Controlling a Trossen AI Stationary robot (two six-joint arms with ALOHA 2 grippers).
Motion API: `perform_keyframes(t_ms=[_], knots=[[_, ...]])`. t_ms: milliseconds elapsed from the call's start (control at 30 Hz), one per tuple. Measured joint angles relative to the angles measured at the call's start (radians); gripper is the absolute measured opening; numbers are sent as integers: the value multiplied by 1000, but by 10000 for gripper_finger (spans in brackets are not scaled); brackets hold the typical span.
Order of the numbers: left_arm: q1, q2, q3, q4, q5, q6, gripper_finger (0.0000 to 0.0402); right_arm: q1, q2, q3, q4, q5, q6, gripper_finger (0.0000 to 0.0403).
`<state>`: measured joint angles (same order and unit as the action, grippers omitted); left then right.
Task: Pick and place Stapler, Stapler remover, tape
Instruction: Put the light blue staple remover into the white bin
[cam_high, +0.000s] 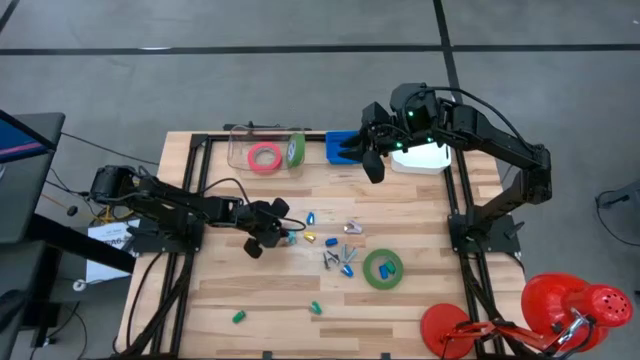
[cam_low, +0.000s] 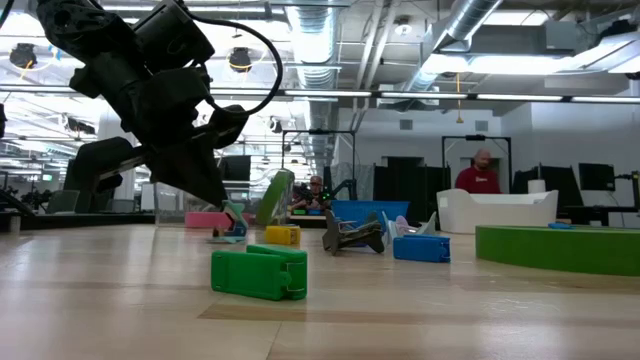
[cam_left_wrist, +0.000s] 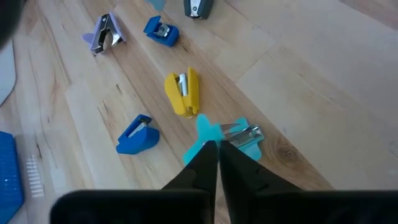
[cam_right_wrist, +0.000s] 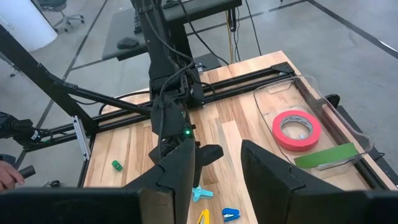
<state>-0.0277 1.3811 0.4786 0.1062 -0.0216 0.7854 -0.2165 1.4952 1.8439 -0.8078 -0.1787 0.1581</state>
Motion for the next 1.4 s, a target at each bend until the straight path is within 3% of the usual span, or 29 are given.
perform_keyframes(t_ms=[1133, 1400], knots=[[0, 0, 82, -2, -11, -18, 3, 0, 0, 0, 0, 0, 0, 124], [10, 0, 91, 9, -11, -252, 13, 0, 0, 0, 0, 0, 0, 124]])
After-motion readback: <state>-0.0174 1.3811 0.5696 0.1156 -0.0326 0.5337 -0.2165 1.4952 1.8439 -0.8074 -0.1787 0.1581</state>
